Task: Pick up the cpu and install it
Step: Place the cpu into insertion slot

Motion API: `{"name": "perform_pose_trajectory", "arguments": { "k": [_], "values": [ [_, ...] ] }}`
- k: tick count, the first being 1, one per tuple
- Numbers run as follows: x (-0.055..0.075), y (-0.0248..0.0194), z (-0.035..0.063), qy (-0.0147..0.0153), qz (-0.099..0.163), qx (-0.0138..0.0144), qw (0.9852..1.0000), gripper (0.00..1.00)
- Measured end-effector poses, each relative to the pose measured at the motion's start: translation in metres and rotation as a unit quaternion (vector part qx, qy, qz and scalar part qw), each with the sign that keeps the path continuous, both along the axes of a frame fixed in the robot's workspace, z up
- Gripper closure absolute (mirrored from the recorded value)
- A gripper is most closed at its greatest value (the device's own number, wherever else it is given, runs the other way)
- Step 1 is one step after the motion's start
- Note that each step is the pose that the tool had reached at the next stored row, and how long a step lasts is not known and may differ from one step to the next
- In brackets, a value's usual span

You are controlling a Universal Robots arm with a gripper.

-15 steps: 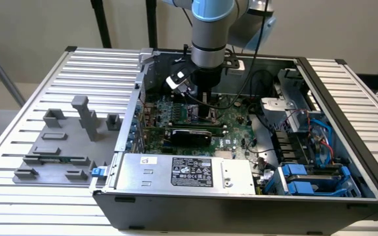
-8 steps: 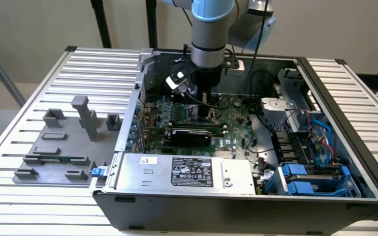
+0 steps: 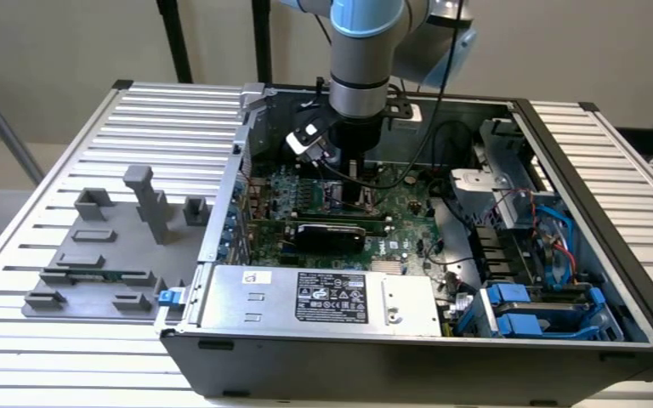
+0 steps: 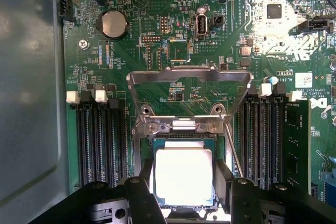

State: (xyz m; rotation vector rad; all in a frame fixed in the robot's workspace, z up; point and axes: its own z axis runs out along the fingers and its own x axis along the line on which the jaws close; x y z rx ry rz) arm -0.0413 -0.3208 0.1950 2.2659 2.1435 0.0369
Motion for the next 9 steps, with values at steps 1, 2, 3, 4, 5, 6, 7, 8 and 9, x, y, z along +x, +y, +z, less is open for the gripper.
{"name": "perform_pose_trajectory", "arguments": {
  "k": [1, 2, 3, 4, 5, 6, 7, 8, 9],
  "values": [
    [0.0, 0.0, -0.0001, 0.0, 0.0, 0.0, 1.0, 0.45],
    [0.0, 0.0, -0.0001, 0.0, 0.0, 0.0, 1.0, 0.45],
    [0.0, 0.0, -0.0001, 0.0, 0.0, 0.0, 1.0, 0.45],
    [0.0, 0.0002, -0.0004, -0.0001, 0.0, 0.0005, 1.0, 0.45],
    [0.0001, 0.0003, -0.0007, -0.0004, 0.0, 0.001, 1.0, 0.44],
    [0.0001, 0.0003, -0.0007, -0.0004, 0.0, 0.0008, 1.0, 0.38],
    [0.0, 0.0002, -0.0005, -0.0002, 0.0, 0.0004, 1.0, 0.38],
    [0.0, 0.0, -0.0002, 0.0, 0.0, 0.0001, 1.0, 0.38],
    [0.0, 0.0, -0.0002, -0.0001, 0.0, 0.0001, 1.0, 0.38]
  ]
}}
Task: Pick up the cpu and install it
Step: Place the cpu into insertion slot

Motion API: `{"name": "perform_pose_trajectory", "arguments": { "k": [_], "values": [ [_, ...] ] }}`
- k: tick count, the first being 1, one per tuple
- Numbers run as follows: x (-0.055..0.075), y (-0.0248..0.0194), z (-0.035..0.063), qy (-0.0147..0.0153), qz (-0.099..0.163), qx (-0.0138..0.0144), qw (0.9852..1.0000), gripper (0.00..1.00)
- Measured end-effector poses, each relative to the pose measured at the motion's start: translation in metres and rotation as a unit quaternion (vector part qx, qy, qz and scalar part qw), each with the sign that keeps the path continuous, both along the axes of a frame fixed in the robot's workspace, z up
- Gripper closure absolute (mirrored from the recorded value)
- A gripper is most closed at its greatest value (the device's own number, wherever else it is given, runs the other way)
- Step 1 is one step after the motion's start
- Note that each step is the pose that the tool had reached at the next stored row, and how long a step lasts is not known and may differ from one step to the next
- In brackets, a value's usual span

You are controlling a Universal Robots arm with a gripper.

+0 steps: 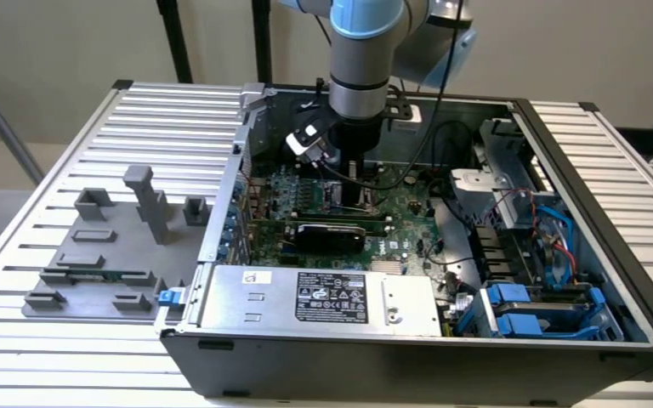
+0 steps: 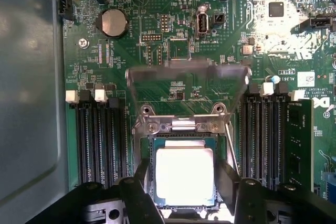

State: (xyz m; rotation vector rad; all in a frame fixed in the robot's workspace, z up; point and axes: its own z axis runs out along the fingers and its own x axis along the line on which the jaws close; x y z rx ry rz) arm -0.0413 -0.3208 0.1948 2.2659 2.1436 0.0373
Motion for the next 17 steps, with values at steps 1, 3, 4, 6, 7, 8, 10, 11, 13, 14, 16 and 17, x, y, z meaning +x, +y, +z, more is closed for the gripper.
{"name": "perform_pose_trajectory", "arguments": {
  "k": [1, 3, 4, 6, 7, 8, 10, 11, 13, 14, 16, 17],
  "values": [
    [0.0, 0.0, 0.0, 0.0, 0.0, 0.0, 1.0, 0.38],
    [0.0, 0.0, 0.0003, 0.0, 0.0, 0.0, 1.0, 0.38],
    [0.0, 0.0, 0.0005, 0.0, 0.0, -0.0001, 1.0, 0.38],
    [0.0, 0.0, 0.0009, 0.0, 0.0, 0.0, 1.0, 0.38],
    [0.0, 0.0, 0.0014, 0.0, 0.0, -0.0001, 1.0, 0.38],
    [0.0, -0.0001, 0.0018, 0.0, 0.0, -0.0001, 1.0, 0.38],
    [0.0, 0.0, 0.0031, 0.0, 0.0, -0.0001, 1.0, 0.38],
    [0.0, 0.0, 0.0041, 0.0001, 0.0, -0.0001, 1.0, 0.38],
    [0.0, 0.0, 0.0057, 0.0, 0.0, -0.0002, 1.0, 0.38],
    [0.0, 0.0, 0.0061, 0.0, 0.0, -0.0005, 1.0, 0.38],
    [0.0001, 0.0, 0.0062, -0.0001, 0.0, -0.0018, 1.0, 0.38],
    [0.0, 0.0, 0.0062, -0.0001, 0.0, -0.0028, 1.0, 0.38]
  ]
}}
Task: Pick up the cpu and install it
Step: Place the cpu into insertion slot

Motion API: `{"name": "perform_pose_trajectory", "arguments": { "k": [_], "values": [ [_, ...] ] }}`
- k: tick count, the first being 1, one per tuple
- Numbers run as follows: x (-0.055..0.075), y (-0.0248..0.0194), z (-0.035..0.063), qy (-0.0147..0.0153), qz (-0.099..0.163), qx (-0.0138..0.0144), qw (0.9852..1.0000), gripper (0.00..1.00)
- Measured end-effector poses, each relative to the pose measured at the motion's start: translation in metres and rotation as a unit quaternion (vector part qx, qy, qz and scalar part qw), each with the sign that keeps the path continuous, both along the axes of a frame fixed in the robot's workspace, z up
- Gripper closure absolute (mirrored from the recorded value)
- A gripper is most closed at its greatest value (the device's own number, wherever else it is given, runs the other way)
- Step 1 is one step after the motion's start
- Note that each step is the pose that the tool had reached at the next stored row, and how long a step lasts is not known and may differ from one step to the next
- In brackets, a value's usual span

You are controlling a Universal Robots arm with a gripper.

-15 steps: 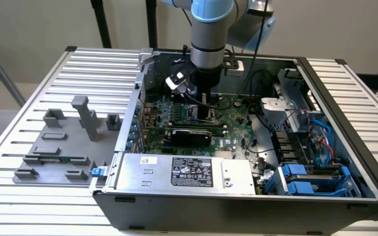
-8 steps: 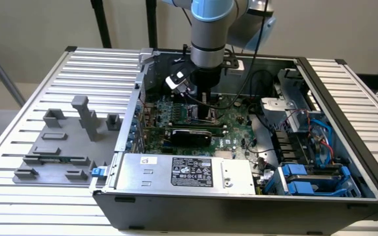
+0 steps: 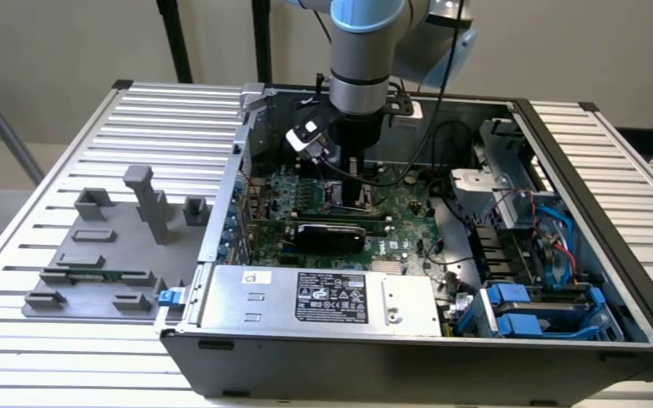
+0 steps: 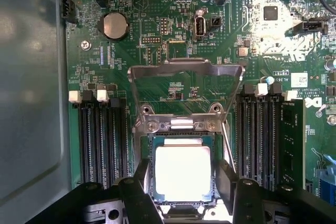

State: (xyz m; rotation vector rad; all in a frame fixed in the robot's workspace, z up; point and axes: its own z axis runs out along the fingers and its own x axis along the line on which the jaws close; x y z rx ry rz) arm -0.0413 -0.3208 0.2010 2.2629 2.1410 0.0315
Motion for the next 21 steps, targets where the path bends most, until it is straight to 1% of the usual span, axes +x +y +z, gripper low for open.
{"name": "perform_pose_trajectory", "arguments": {
  "k": [6, 11, 13, 15, 21],
  "values": [
    [0.0, 0.0005, 0.0001, 0.0001, 0.0, -0.0081, 1.0, 0.38],
    [0.0, 0.002, 0.0001, 0.0001, 0.0, -0.0161, 0.9999, 0.38],
    [0.0, 0.0027, 0.0001, 0.0001, 0.0, -0.0187, 0.9998, 0.38],
    [-0.0001, 0.0037, 0.0001, 0.0001, 0.0, -0.0197, 0.9998, 0.38],
    [0.0, 0.0054, 0.0001, 0.0001, 0.001, -0.0196, 0.9998, 0.38]
  ]
}}
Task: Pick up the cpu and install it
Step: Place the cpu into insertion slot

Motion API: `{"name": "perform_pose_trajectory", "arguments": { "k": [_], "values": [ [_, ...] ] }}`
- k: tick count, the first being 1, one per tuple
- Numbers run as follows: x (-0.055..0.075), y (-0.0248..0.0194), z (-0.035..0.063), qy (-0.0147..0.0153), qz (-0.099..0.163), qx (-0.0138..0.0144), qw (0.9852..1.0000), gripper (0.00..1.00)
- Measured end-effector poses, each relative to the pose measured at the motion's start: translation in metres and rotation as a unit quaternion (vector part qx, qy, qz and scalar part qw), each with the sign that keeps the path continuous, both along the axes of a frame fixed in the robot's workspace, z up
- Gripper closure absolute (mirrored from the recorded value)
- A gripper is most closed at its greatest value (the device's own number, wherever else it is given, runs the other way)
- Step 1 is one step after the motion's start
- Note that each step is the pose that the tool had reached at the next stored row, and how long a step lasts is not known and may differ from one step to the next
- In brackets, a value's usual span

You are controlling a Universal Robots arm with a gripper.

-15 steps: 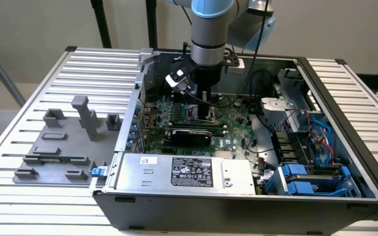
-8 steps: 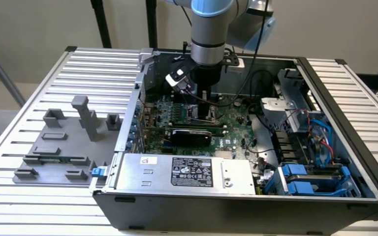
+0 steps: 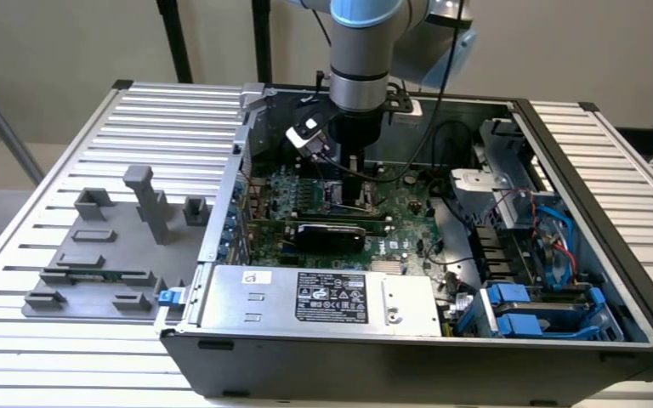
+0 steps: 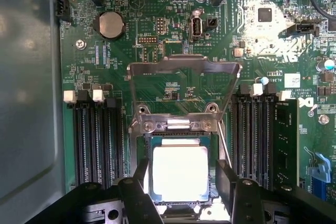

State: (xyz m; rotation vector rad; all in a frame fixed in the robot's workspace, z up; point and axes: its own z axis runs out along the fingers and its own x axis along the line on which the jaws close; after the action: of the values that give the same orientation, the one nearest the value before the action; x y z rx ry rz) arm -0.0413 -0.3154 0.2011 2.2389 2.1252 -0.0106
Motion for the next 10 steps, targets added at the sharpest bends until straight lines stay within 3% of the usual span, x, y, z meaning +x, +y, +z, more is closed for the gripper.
{"name": "perform_pose_trajectory", "arguments": {
  "k": [7, 10],
  "values": [
    [0.0, 0.0006, -0.0001, 0.0, 0.003, 0.0001, 1.0, 0.38],
    [0.0, 0.0006, -0.0007, -0.0001, 0.003, 0.0019, 1.0, 0.38]
  ]
}}
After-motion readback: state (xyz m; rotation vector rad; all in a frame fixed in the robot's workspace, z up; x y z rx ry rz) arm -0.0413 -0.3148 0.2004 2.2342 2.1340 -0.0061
